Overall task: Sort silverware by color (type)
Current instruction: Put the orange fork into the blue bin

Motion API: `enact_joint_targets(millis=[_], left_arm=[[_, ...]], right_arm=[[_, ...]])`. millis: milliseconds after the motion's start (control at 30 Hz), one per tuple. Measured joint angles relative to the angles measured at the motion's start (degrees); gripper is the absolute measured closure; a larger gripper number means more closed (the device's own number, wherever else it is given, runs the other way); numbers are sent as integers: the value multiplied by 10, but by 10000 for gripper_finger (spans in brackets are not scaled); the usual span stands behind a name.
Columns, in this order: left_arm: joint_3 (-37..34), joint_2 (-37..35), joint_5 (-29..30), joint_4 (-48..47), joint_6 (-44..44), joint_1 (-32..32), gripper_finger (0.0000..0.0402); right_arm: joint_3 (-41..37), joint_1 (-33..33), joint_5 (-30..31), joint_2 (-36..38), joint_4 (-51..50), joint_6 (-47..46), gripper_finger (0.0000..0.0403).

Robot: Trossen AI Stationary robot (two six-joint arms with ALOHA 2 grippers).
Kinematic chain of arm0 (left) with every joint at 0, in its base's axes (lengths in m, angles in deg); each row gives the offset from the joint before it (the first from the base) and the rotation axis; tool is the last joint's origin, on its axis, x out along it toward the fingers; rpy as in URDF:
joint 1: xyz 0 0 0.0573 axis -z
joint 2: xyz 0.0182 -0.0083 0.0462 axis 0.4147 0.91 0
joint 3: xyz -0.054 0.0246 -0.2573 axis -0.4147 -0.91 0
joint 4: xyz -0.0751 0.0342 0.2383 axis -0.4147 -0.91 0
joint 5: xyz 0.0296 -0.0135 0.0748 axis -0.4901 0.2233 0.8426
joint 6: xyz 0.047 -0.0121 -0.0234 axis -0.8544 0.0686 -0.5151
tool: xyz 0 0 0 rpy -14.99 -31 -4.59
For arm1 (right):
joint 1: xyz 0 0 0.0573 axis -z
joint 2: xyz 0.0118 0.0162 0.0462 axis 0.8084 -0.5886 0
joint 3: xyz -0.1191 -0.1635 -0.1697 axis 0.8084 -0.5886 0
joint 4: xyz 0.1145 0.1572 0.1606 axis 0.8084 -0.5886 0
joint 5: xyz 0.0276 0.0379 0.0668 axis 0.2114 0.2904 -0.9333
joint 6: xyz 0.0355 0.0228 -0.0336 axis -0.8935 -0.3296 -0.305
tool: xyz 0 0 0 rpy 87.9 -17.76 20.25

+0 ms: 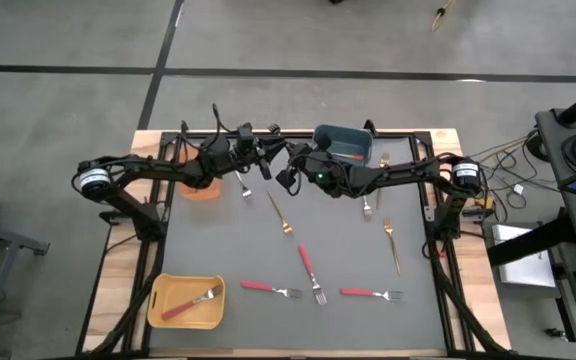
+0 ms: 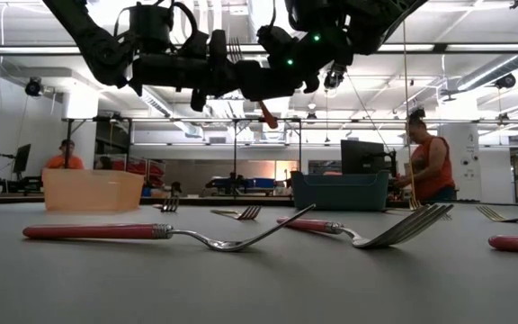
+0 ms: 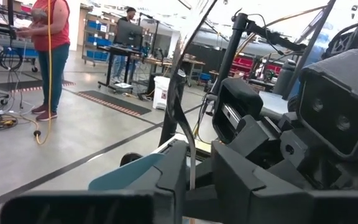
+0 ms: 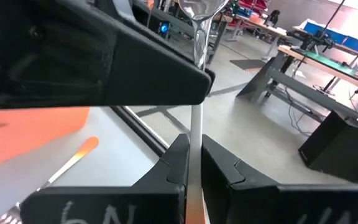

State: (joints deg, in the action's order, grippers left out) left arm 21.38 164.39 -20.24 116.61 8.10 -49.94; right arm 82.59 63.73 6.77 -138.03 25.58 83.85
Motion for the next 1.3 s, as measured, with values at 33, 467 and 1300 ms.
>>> enact_joint_targets(millis=[33,467,1300], left_arm=[[0,0,0,-4,-4,0,329],[0,-15,2,-148,-32,0,256],[0,-175,13,-231,-223,-66,253]], right_arm=[[3,0,1,0,-11,0,390],[155,55,-19,5,-392,-48,390],[386,316,-397,-100,-766,242,390]])
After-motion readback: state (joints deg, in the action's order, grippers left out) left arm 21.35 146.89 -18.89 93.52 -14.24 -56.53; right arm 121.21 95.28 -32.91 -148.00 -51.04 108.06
